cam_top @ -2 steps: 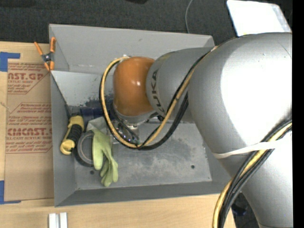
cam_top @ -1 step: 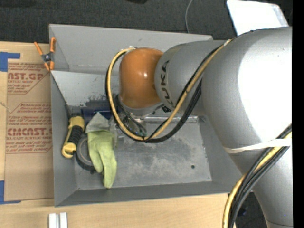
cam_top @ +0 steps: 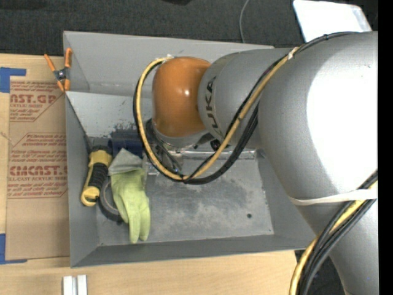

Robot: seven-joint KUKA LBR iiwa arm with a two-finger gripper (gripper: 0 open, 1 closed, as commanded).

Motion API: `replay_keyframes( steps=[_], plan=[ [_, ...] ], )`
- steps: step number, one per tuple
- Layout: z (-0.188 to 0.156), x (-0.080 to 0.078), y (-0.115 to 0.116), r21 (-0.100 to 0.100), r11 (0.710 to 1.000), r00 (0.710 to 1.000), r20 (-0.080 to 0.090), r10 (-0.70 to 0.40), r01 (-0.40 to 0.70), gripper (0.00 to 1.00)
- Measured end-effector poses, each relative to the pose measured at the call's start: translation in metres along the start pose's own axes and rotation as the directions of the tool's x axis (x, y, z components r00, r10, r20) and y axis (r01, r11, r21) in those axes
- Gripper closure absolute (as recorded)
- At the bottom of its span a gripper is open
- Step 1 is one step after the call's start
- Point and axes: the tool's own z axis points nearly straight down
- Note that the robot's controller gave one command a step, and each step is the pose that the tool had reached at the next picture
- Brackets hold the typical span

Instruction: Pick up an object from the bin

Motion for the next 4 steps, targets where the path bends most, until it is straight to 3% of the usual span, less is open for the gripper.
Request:
replay_keyframes(
  steps=[1,2,3,4],
  plan=[
    [-0.013,0.012,-0.004,-0.001,1.000,1.000,0.001,0.025,-0.025,1.00],
    [-0.047,-0.005,0.042,0.002,0.987,0.987,0.002,-0.163,0.163,1.00],
    [-0.056,0.030,-0.010,0.001,0.991,0.991,0.000,-0.135,0.135,1.00],
    [-0.049,0.030,-0.029,0.003,0.991,0.991,0.001,-0.134,0.134,1.00]
  ],
)
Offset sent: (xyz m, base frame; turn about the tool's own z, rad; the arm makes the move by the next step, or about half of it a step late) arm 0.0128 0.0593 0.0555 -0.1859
